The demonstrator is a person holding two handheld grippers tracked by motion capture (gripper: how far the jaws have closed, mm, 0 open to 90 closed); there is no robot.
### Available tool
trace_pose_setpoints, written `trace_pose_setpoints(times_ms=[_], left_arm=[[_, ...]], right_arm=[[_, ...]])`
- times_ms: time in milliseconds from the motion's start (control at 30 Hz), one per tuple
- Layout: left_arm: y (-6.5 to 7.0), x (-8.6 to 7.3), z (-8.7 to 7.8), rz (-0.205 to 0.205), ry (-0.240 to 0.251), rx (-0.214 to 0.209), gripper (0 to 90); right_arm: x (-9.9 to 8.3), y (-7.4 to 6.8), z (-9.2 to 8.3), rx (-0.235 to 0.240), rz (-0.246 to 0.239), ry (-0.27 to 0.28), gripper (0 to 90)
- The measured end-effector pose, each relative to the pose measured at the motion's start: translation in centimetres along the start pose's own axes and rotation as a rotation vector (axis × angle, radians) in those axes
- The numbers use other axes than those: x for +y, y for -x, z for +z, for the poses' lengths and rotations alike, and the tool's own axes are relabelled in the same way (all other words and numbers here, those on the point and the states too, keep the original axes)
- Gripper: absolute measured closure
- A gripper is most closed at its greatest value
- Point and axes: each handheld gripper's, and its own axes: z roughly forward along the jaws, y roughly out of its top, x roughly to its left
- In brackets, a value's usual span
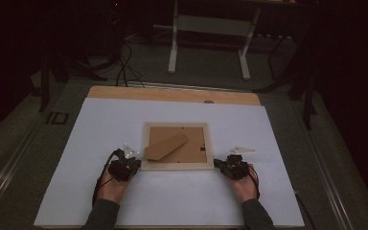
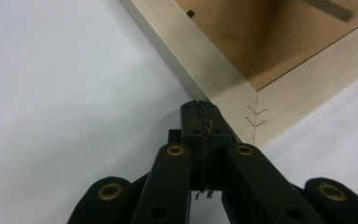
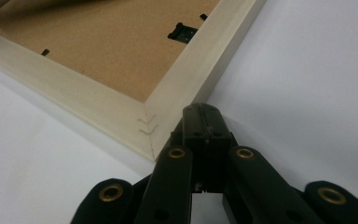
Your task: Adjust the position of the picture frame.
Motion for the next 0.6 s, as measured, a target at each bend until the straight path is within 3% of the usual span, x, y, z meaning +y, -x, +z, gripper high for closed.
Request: trace_pose_setpoints(times_ms=[567,600], left_arm=[[0.18,-0.28,-0.12,0.009,0.013,-0.013,90.0],[0.18,-0.29,-0.14,0.008,0.012,-0.01,89.3]], right_arm=[[0.25,0.34,0.15,-0.008,-0.007,0.005,89.8],[0.29,0.3,0.04,-0.011,-0.016,0.005,85.4]])
